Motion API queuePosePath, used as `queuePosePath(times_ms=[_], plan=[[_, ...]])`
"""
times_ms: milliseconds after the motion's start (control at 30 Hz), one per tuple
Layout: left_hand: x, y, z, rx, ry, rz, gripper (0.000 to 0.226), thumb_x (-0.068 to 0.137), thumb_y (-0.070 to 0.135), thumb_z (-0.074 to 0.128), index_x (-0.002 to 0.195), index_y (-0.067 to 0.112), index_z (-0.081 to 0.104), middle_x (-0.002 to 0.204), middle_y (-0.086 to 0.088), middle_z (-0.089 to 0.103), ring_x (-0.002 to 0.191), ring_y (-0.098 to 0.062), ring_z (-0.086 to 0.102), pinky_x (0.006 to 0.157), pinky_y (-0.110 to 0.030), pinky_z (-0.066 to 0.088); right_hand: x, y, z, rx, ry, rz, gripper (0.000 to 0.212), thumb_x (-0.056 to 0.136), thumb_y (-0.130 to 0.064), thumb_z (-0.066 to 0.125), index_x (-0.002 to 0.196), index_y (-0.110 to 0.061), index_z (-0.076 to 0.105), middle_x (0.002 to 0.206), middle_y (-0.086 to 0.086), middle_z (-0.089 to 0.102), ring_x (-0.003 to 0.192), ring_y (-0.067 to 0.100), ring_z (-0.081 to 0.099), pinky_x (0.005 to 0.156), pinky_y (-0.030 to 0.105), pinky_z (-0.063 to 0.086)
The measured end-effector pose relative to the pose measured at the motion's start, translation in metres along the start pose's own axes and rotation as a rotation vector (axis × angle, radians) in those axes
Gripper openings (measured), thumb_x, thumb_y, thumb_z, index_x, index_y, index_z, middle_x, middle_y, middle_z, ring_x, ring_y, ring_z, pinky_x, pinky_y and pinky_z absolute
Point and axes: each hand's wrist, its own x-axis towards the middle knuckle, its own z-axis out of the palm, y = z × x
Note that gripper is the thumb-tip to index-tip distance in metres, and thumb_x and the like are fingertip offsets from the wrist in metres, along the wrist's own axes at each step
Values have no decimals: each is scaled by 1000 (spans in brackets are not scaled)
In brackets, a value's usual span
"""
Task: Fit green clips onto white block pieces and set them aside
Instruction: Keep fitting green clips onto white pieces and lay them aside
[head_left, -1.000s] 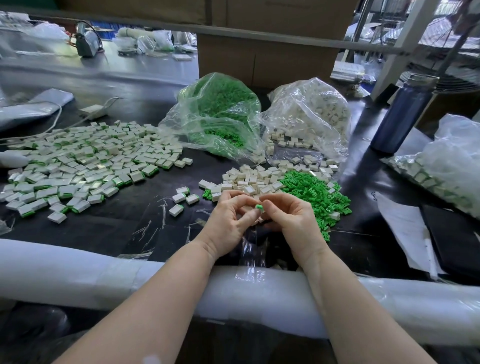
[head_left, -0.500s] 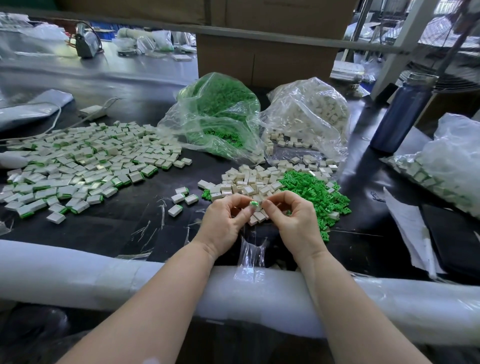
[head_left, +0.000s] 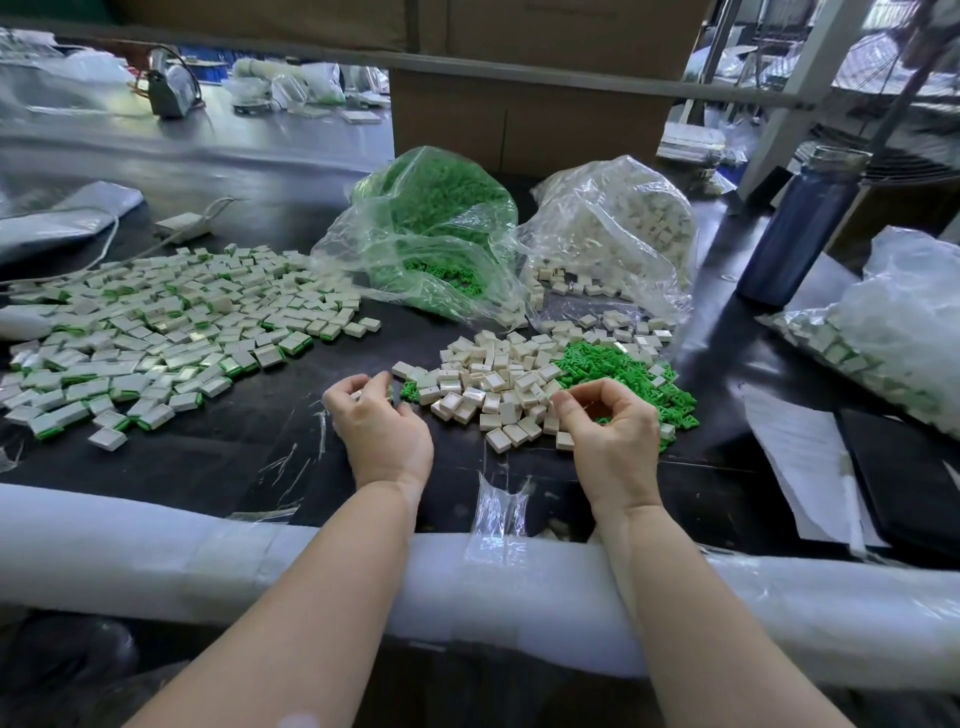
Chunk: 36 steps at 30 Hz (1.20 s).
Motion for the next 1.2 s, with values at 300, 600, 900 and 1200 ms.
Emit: queuePosePath(times_ms=[300, 600, 900, 1200], plan=[[-6, 3, 3, 343, -153, 88, 46, 85, -4, 42, 131, -4, 42, 149, -17, 13, 140, -31, 9, 113, -27, 6, 1, 3, -1, -36, 34, 16, 16, 80, -13, 71, 66, -17, 63, 64, -3, 61, 60, 6, 53, 58, 11, 42], [-7, -2, 11, 517, -255, 147, 51, 89, 6, 38, 139, 14, 39, 147, 0, 35, 143, -19, 7, 117, -43, -3, 2, 3, -1, -35, 39, 60, 17, 81, -15, 70, 66, -17, 63, 65, 1, 63, 62, 10, 55, 62, 21, 46], [-9, 0, 6, 538, -178, 151, 44, 88, 11, 46, 131, 19, 48, 138, -4, 35, 130, -26, 22, 112, -37, 13, 3, 4, -1, -72, 21, 67, 13, 81, -14, 70, 68, -14, 65, 64, -3, 62, 62, 9, 54, 64, 21, 46], [-9, 0, 5, 588, -190, 132, 28, 93, 25, 50, 120, 21, 55, 130, -1, 44, 126, -24, 26, 112, -39, 16, 3, 6, 0, -102, -8, 64, 11, 81, -15, 70, 71, -11, 67, 68, 1, 64, 65, 12, 56, 66, 22, 47]])
